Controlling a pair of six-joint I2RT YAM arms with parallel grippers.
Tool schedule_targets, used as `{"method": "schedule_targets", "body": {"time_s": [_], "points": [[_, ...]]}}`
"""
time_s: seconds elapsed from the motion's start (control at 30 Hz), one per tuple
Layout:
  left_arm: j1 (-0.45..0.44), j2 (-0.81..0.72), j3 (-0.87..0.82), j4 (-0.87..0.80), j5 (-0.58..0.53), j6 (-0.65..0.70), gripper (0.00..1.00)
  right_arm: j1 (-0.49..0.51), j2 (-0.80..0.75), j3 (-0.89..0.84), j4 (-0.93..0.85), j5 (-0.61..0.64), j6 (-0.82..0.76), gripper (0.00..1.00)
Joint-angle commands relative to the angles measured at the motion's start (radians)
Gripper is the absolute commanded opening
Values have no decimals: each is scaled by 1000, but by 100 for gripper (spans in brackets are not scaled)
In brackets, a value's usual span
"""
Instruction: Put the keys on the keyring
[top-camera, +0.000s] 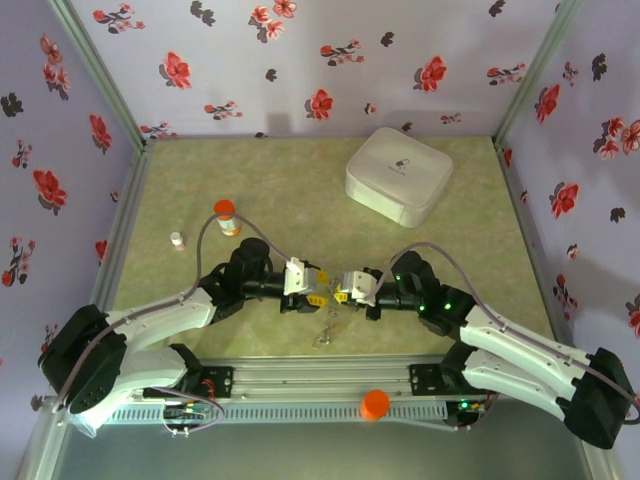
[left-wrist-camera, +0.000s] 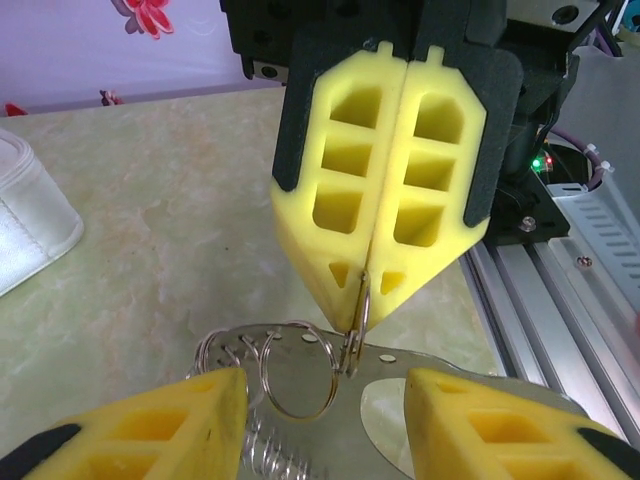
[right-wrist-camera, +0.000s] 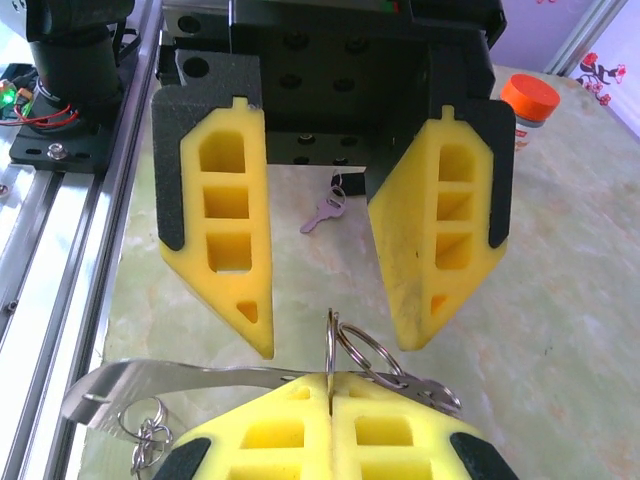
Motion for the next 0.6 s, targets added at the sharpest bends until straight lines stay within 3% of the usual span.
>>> {"method": "schedule_targets", "body": {"time_s": [0.0,0.17,0.23,0.33,0.57], "points": [[1,-9,9,60,38,-14,45,10,-2,43,0,22,-26,0],[-4,8,15,62,64,-30,36,16,9,45,27,25,-21,0],[-4,1,12,46,47,-16,41,17,8,45,28,36,-19,0],[-4,-53,-20,27,-48,-6,46,16,-6,36,25,52,-18,0],[-8,-209,-111,-44,-246,42,46,18,-24,23,23,36,-4,0]]}}
